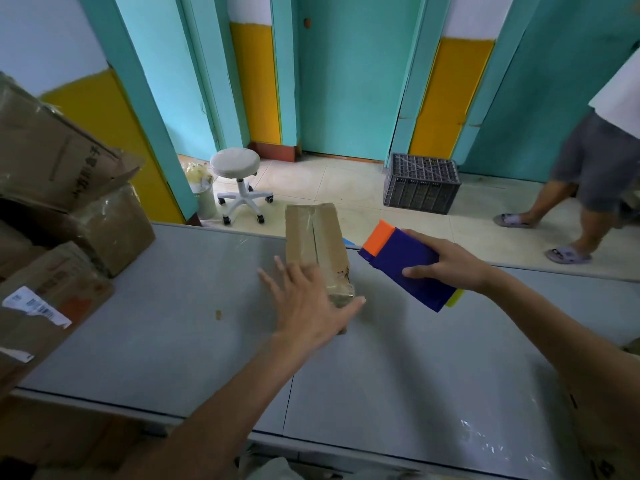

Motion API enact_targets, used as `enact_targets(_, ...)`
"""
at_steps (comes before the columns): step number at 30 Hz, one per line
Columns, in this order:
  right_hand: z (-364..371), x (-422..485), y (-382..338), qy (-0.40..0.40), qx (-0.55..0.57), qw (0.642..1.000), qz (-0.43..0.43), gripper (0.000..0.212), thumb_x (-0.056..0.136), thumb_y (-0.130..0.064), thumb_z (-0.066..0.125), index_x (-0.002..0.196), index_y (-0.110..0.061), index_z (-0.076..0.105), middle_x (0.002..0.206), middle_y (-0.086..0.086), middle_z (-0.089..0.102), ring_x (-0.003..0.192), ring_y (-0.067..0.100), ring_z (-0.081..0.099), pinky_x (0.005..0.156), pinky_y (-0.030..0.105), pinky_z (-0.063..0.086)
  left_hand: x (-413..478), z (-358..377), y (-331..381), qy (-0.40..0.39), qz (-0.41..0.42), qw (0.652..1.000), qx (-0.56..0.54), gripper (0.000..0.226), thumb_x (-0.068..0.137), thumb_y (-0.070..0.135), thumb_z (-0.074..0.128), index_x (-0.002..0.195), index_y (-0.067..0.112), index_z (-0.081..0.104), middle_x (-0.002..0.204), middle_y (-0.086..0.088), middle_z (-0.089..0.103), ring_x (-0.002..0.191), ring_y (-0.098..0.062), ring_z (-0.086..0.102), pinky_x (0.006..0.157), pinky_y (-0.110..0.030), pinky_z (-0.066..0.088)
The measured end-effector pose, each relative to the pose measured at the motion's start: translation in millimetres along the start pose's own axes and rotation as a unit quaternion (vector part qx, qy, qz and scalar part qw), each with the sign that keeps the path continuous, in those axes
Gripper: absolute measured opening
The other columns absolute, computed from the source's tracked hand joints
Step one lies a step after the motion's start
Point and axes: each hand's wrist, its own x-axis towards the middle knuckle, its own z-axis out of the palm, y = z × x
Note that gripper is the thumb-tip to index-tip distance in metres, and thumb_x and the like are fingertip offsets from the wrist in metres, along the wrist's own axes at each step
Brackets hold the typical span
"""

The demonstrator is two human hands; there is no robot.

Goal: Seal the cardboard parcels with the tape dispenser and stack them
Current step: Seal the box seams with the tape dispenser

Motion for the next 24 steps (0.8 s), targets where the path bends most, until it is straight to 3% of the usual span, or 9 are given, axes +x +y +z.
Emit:
enact_targets(2,0.4,1.6,-6.9,0.002,0.006,1.000,-0.020,0.073,0.086,-0.028,0.065,0.145,-0.033,0.022,0.118,-0.007,0.048,0.093,0.010,0.053,0.067,0.018,0.045,2.3,3.5,22.1,-0.016,-0.024,0.999,-0.018,0.093,0.074,0.075,0.045,0.136,0.008,0.025,0.149,-0.021,0.012,0.142,-0.039,-0.007,0.106,-0.067,-0.007)
enact_targets(4,-0.6,-0.5,-10.8,-0.005,0.012,0.999,-0.042,0.073,0.085,-0.030,0.066,0.143,-0.036,0.022,0.119,-0.009,0.049,0.095,0.010,0.054,0.067,0.018,0.045,4.3,8.0,25.9,-0.007,-0.039,0.998,-0.043,0.083,0.076,0.065,0.053,0.133,0.010,0.027,0.149,-0.020,0.011,0.142,-0.037,-0.006,0.107,-0.067,-0.001)
enact_targets(8,-9.3,-16.1,-11.9,-0.035,0.041,0.997,-0.063,0.068,0.074,-0.045,0.071,0.127,-0.050,0.029,0.112,-0.019,0.052,0.096,0.007,0.058,0.064,0.014,0.048,3.1,-5.1,-3.0,0.025,-0.031,0.994,-0.105,0.059,0.077,0.046,0.059,0.123,0.016,0.040,0.140,-0.008,0.030,0.138,-0.026,0.016,0.109,-0.062,0.012)
enact_targets(11,-17.9,-26.7,-7.3,-0.056,0.067,0.994,-0.071,0.059,0.071,-0.041,0.072,0.116,-0.053,0.036,0.107,-0.018,0.057,0.087,-0.002,0.061,0.062,0.011,0.049,5.8,-29.0,-34.4,0.020,0.033,0.991,-0.128,0.042,0.082,0.027,0.058,0.123,0.023,0.049,0.132,0.002,0.046,0.134,-0.022,0.027,0.108,-0.057,0.019)
enact_targets(14,-27.1,-32.0,-5.1,-0.095,0.062,0.991,-0.068,0.058,0.070,-0.037,0.070,0.117,-0.050,0.039,0.105,-0.012,0.060,0.083,-0.001,0.063,0.062,0.013,0.050,12.3,-39.7,-49.7,-0.025,0.076,0.996,-0.024,0.047,0.087,0.026,0.055,0.132,0.031,0.042,0.145,0.006,0.036,0.139,-0.020,0.017,0.108,-0.060,0.018)
enact_targets(17,-33.9,-32.6,-8.6,-0.143,0.029,0.988,-0.054,0.064,0.067,-0.037,0.067,0.122,-0.050,0.036,0.107,-0.010,0.061,0.088,0.002,0.063,0.066,0.016,0.052,8.5,-33.7,-43.5,-0.095,0.018,0.990,-0.108,0.075,0.074,0.044,0.072,0.136,0.032,0.032,0.146,-0.004,0.024,0.131,-0.027,0.031,0.100,-0.047,0.038)
enact_targets(20,-37.0,-33.4,-7.8,-0.155,0.024,0.986,-0.055,0.062,0.068,-0.039,0.067,0.123,-0.050,0.039,0.106,-0.012,0.063,0.094,0.008,0.064,0.070,0.021,0.055,3.4,-24.4,-41.3,-0.052,0.038,0.982,-0.177,0.068,0.073,0.026,0.078,0.129,0.027,0.039,0.134,-0.005,0.042,0.112,-0.022,0.050,0.083,-0.026,0.040)
enact_targets(22,-40.5,-37.7,-8.5,-0.162,0.034,0.984,-0.057,0.060,0.069,-0.037,0.066,0.122,-0.049,0.041,0.103,-0.016,0.065,0.095,0.008,0.064,0.072,0.020,0.054,8.7,-30.9,-52.0,-0.016,0.068,0.977,-0.201,0.061,0.071,0.016,0.079,0.122,0.024,0.048,0.130,-0.001,0.050,0.113,-0.019,0.052,0.085,-0.021,0.037)
enact_targets(24,-42.8,-42.4,-12.4,-0.200,0.031,0.978,-0.048,0.056,0.071,-0.035,0.065,0.121,-0.046,0.042,0.100,-0.023,0.065,0.095,0.004,0.063,0.072,0.017,0.053,19.0,-44.5,-66.8,-0.007,0.118,0.975,-0.188,0.059,0.070,0.011,0.079,0.121,0.025,0.053,0.139,-0.001,0.044,0.124,-0.020,0.046,0.098,-0.026,0.036)
